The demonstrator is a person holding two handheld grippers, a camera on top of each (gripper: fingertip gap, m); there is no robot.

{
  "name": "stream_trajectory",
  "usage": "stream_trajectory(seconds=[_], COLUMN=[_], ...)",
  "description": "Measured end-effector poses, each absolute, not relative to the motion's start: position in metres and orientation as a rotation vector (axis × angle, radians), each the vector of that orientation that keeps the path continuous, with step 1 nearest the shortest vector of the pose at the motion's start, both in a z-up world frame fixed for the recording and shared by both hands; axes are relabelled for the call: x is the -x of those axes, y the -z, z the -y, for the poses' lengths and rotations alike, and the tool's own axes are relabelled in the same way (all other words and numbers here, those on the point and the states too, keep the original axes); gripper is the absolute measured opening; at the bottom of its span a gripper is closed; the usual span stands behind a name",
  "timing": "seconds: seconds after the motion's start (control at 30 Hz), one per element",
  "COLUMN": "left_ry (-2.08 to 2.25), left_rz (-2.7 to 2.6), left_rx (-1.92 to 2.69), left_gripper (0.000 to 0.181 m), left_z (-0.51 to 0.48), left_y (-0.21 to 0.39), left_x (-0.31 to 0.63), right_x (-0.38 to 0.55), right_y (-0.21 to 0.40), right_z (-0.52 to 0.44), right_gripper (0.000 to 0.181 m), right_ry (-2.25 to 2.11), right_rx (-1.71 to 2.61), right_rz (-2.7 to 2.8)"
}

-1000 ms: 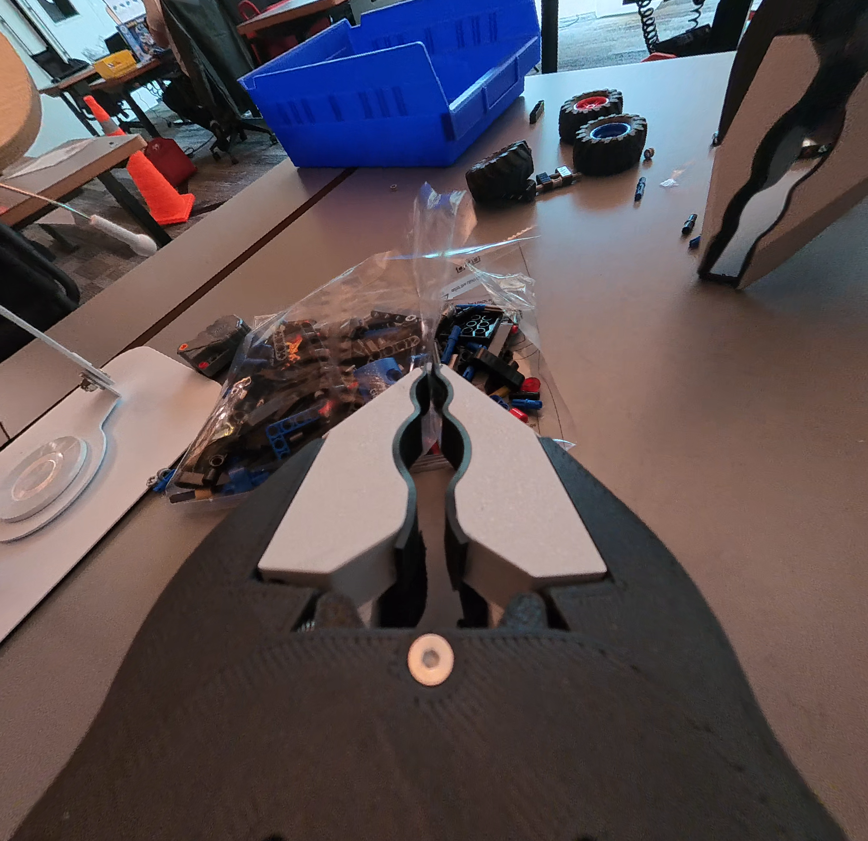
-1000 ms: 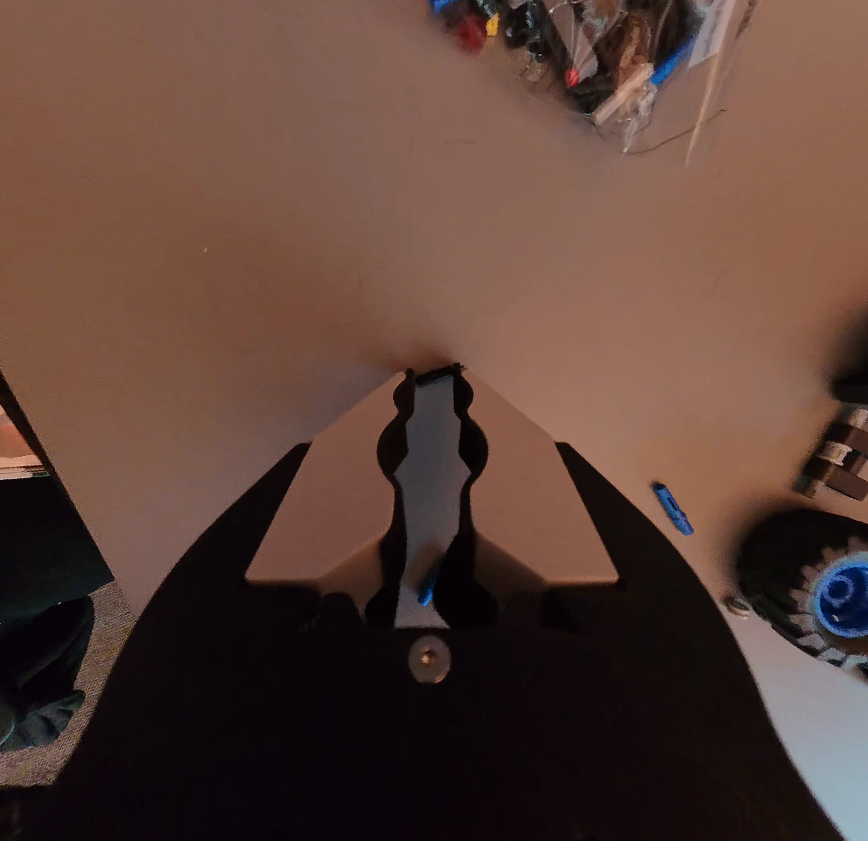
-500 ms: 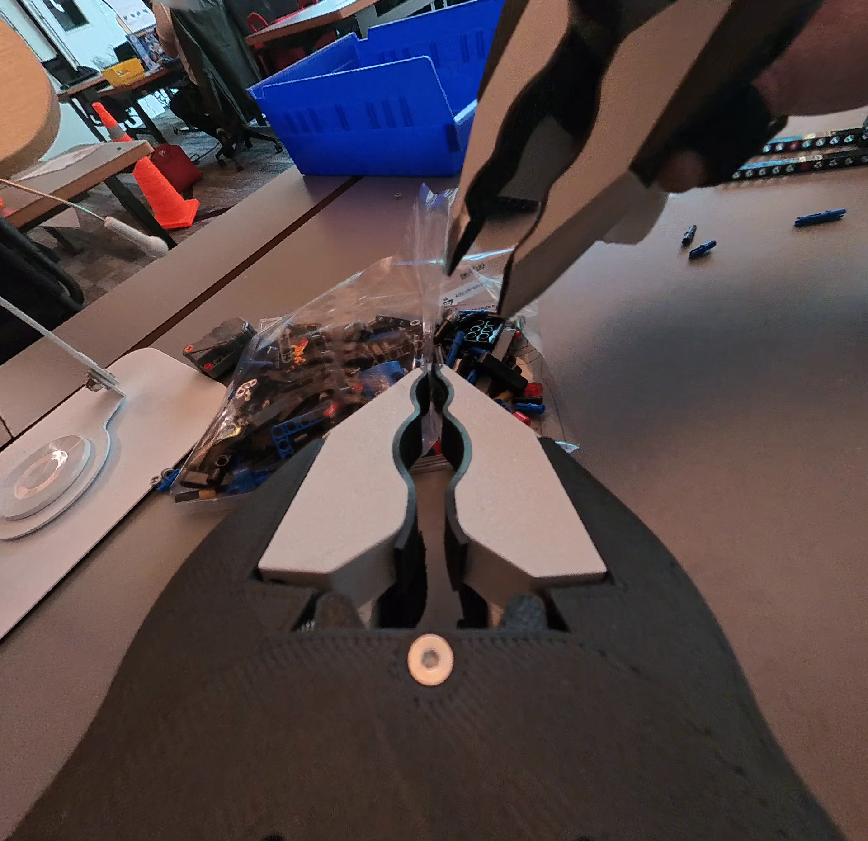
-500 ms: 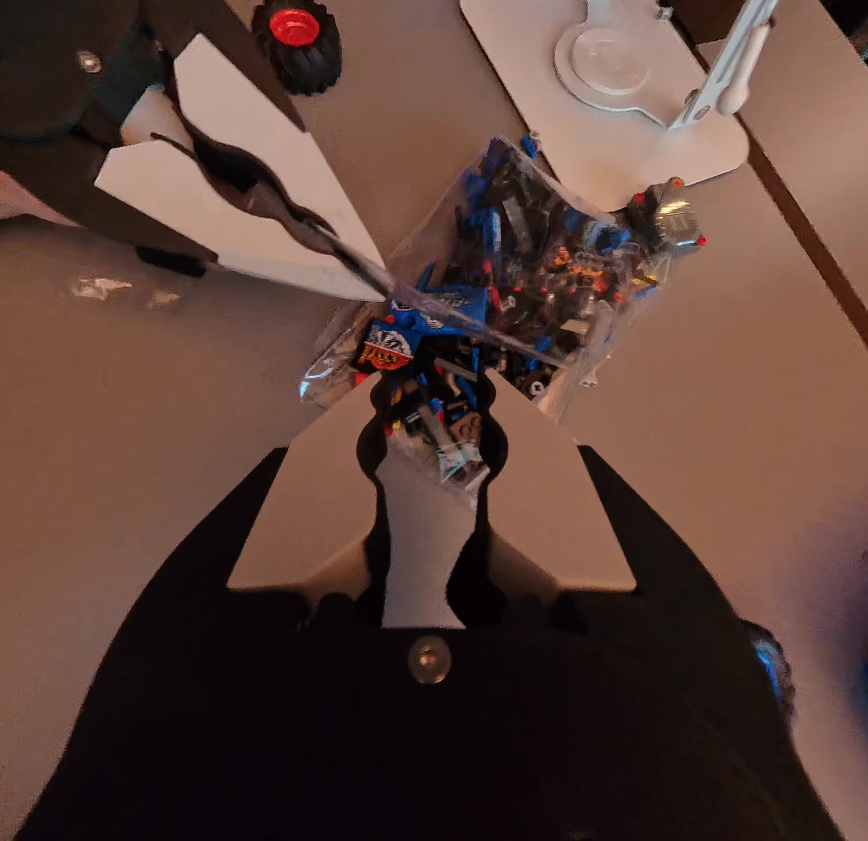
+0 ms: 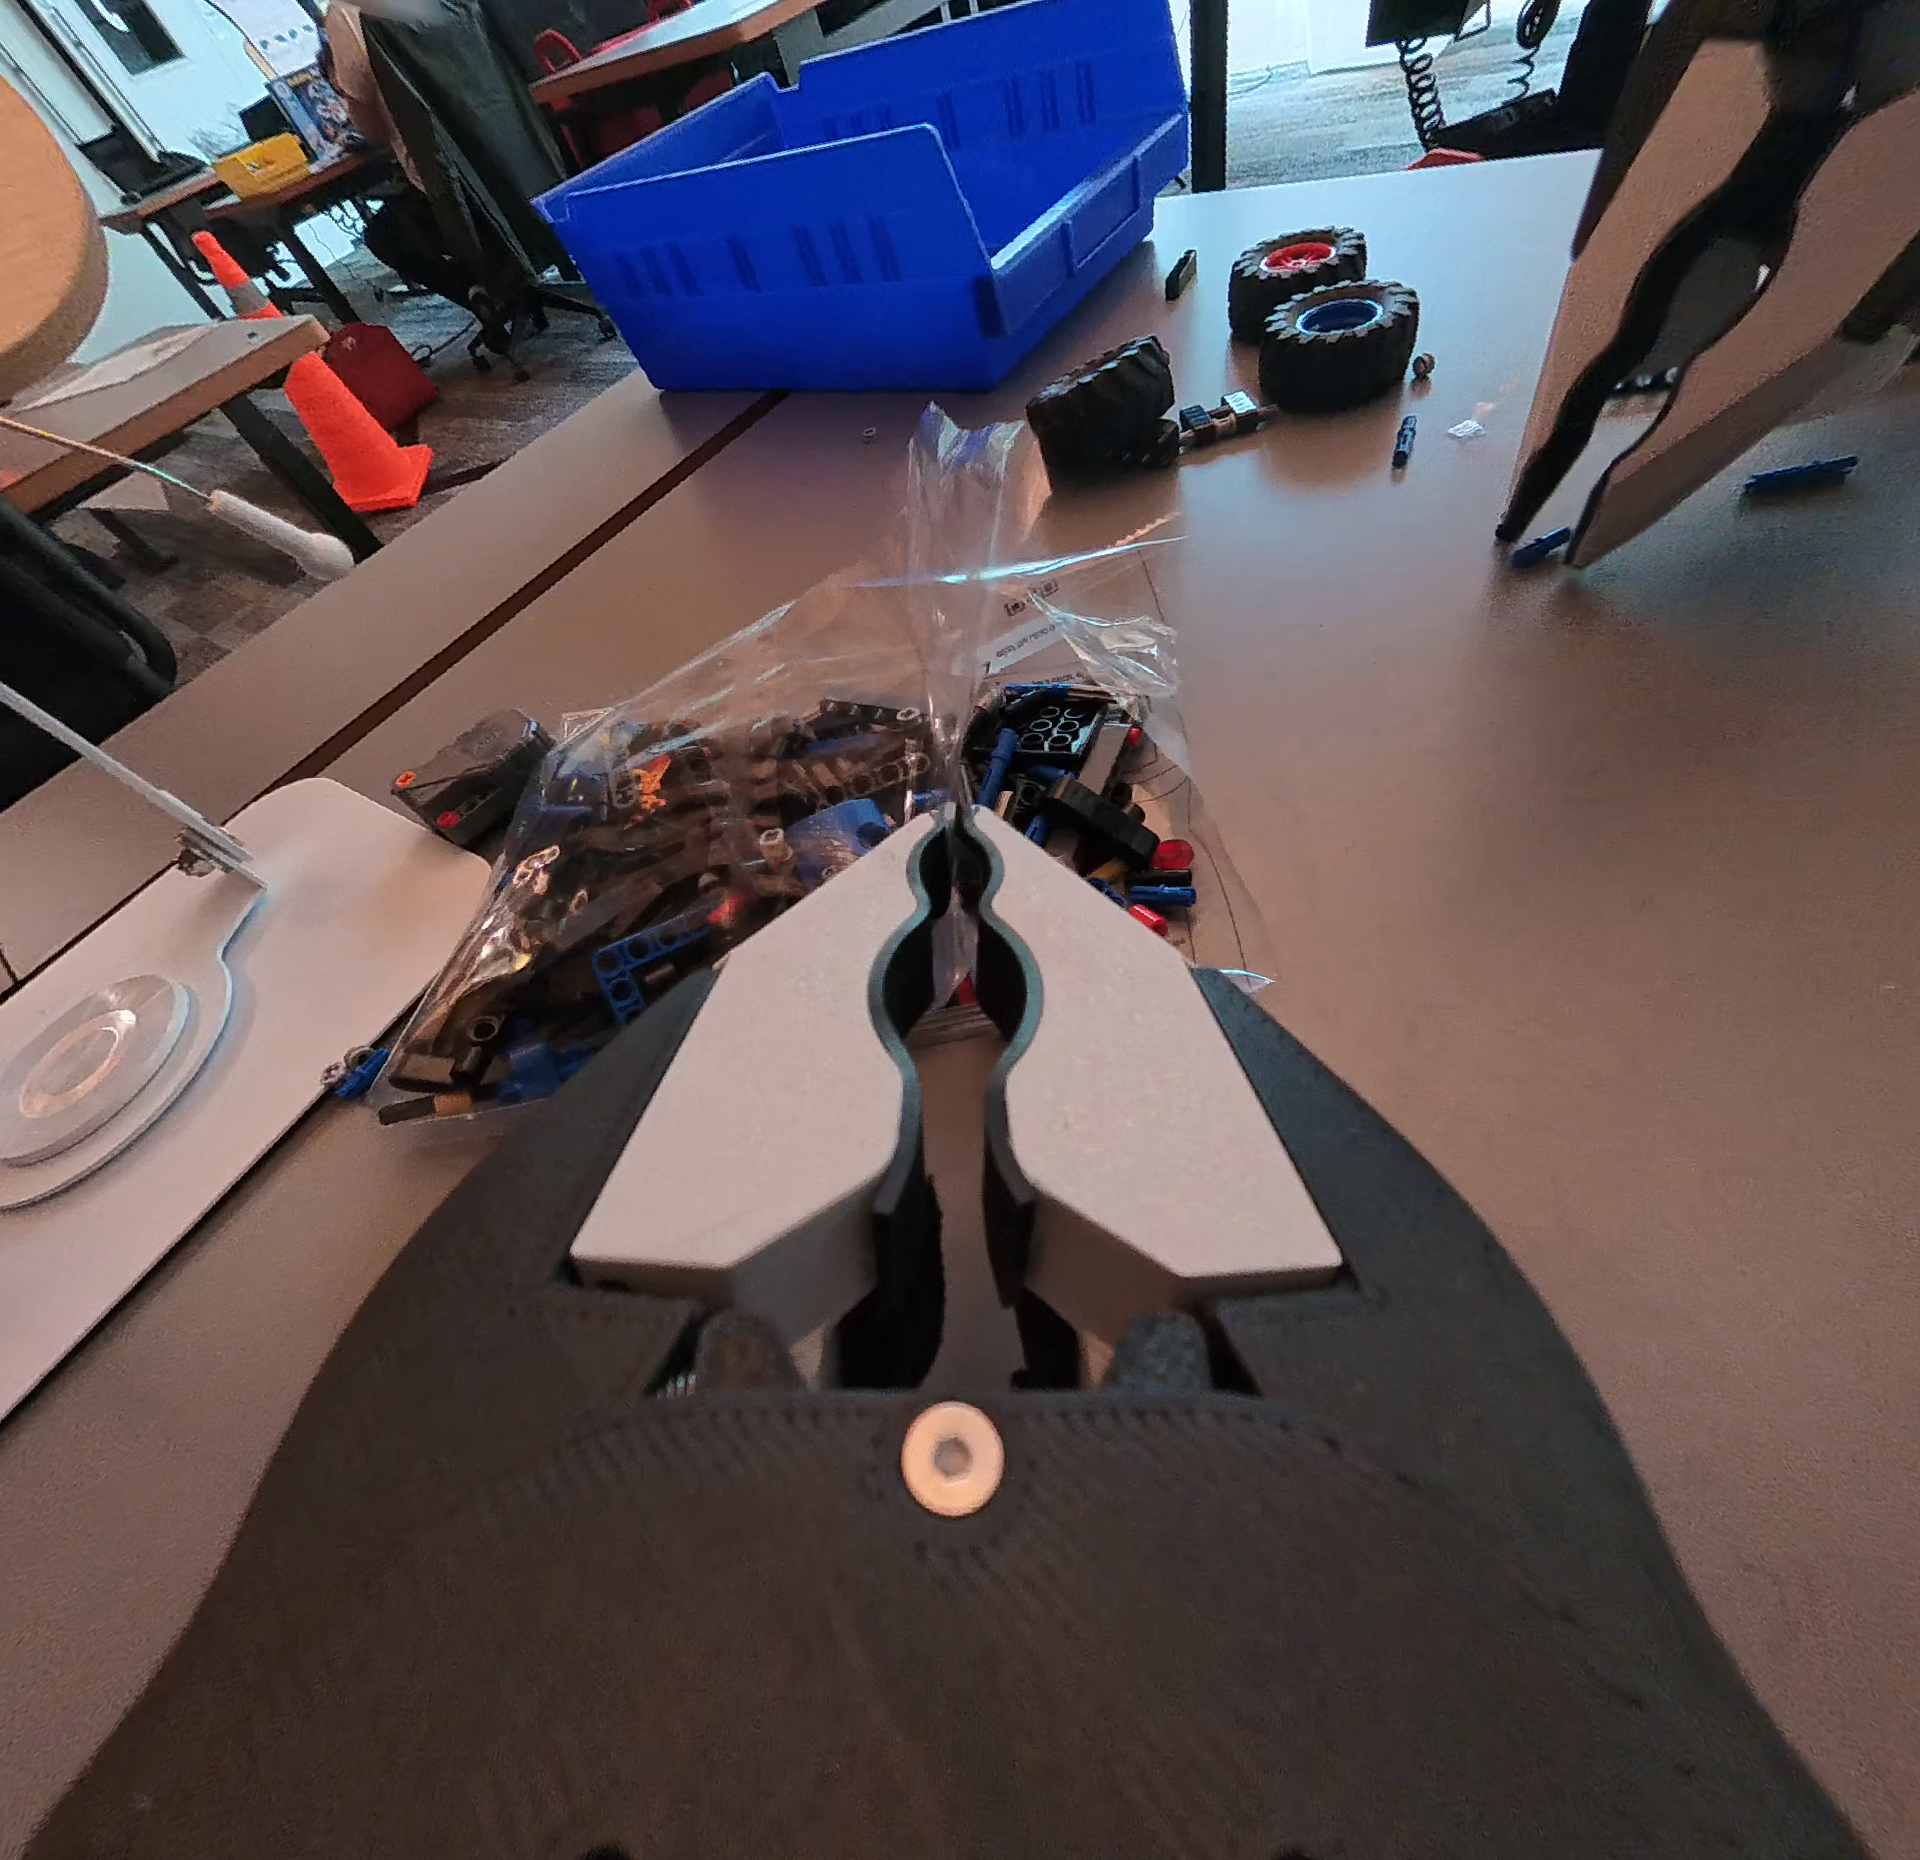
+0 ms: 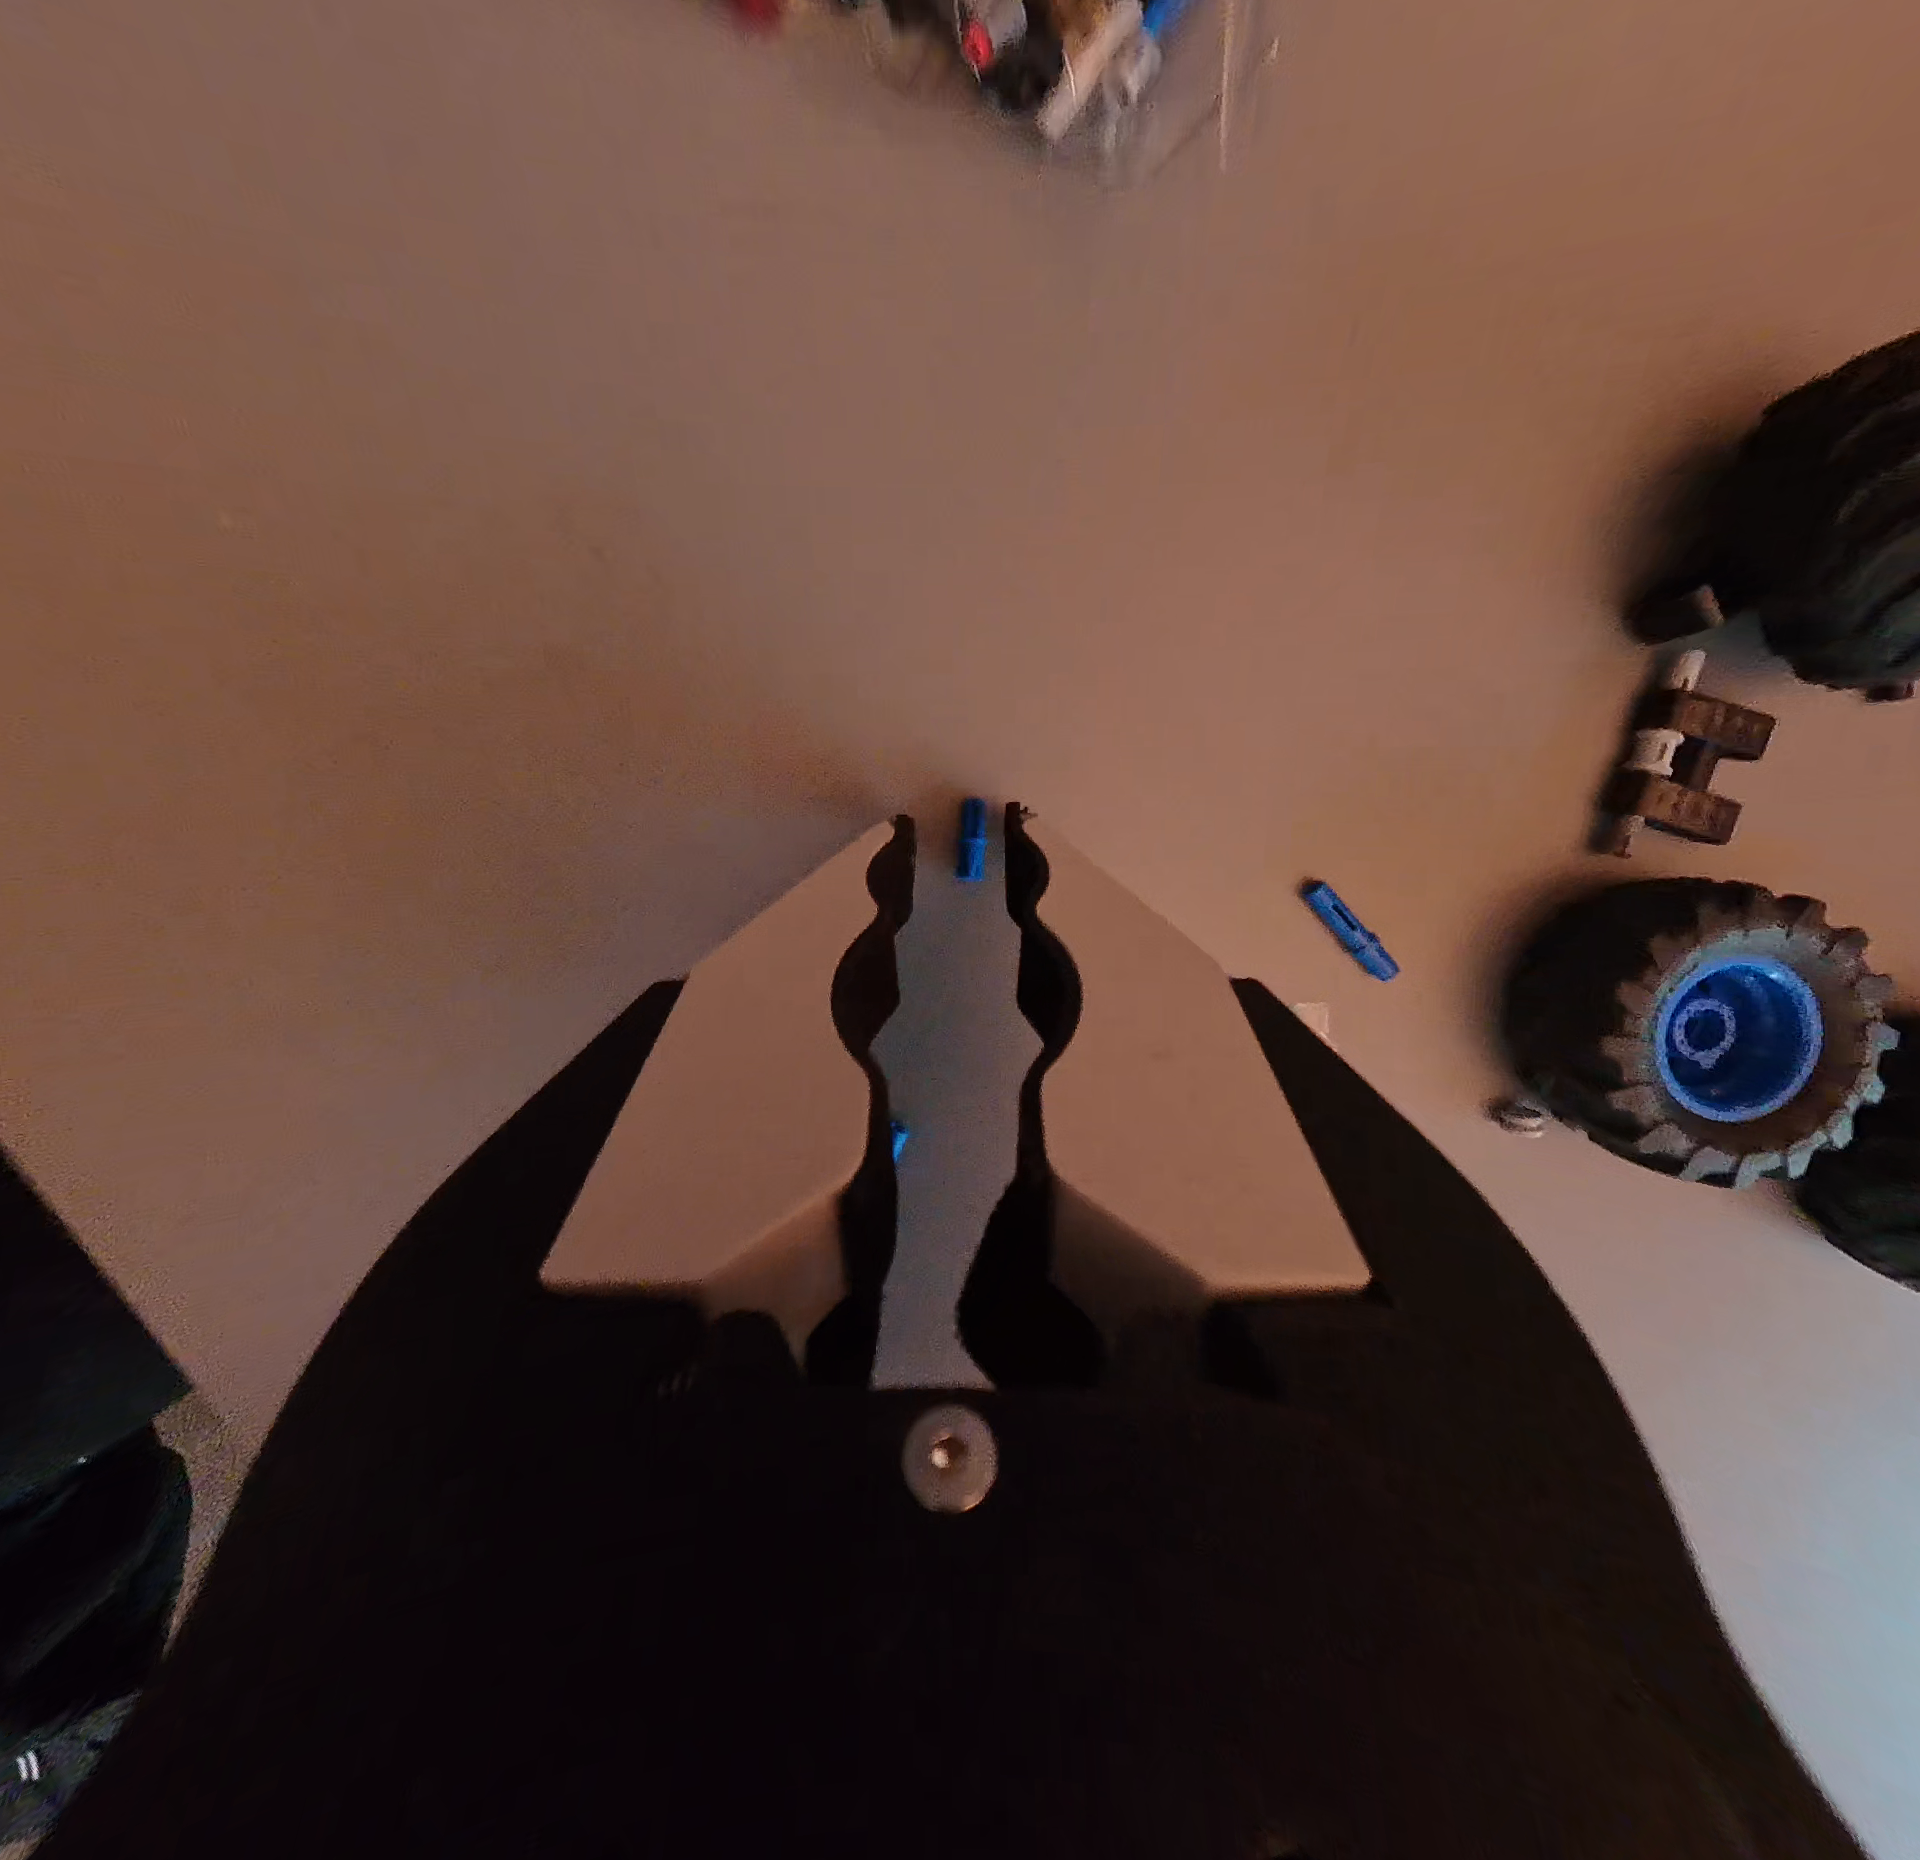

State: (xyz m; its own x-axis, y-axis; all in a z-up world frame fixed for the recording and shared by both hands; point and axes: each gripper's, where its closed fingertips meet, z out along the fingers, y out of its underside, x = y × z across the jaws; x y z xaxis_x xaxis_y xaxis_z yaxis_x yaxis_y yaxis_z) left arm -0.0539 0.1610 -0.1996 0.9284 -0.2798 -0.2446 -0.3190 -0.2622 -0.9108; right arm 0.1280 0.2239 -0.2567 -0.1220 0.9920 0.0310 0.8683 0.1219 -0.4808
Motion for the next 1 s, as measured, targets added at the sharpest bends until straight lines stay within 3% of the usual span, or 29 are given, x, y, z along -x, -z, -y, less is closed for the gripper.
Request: stream_trajectory(seconds=[0.1, 0.53, 0.67, 1.0], left_ry=[-0.040, -0.036, -0.039, -0.032], left_rz=[-0.439, -0.430, -0.416, -0.401], left_rx=[1.857, 1.848, 1.851, 1.845], left_gripper=[0.000, 0.000, 0.000, 0.000], left_z=[-0.161, -0.160, -0.161, -0.161], left_y=[0.199, 0.198, 0.197, 0.196], left_x=[0.054, 0.056, 0.059, 0.061], right_x=[-0.126, 0.026, 0.005, 0.001], right_y=[0.259, 0.192, 0.210, 0.258], right_z=[-0.224, -0.176, -0.165, -0.121], right_gripper=[0.000, 0.000, 0.023, 0.032], right_ry=[-0.525, -0.727, -0.688, -0.745], right_rx=[1.815, 1.428, 1.503, 1.698], right_rz=[2.064, 2.068, 2.196, 2.145])
